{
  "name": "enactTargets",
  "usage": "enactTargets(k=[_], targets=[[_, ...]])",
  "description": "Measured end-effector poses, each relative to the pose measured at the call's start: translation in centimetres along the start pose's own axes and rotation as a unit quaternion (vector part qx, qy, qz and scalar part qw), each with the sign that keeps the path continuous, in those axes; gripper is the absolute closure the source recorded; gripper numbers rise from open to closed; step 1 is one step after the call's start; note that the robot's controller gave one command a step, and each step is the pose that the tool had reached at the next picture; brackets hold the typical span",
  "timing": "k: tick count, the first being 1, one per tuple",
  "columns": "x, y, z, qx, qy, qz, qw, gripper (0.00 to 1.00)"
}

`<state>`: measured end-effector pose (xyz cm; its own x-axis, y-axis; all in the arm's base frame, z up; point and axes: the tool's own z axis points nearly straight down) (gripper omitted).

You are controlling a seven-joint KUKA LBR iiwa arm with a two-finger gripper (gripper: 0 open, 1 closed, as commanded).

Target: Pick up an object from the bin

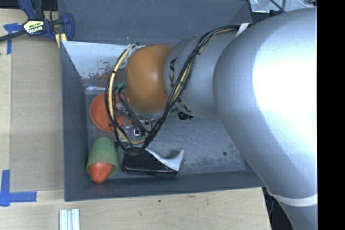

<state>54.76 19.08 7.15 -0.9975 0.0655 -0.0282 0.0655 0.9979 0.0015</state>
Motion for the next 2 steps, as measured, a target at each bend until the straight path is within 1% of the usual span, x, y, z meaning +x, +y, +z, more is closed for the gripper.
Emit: enactTargets(k=[1, 2], targets=[[0.14, 0.13, -0.06, 0.000, 0.0005, -0.002, 1.0000, 0.00], [0.63, 0.53, -0.46, 0.001, 0.0016, -0.006, 1.0000, 0.00]])
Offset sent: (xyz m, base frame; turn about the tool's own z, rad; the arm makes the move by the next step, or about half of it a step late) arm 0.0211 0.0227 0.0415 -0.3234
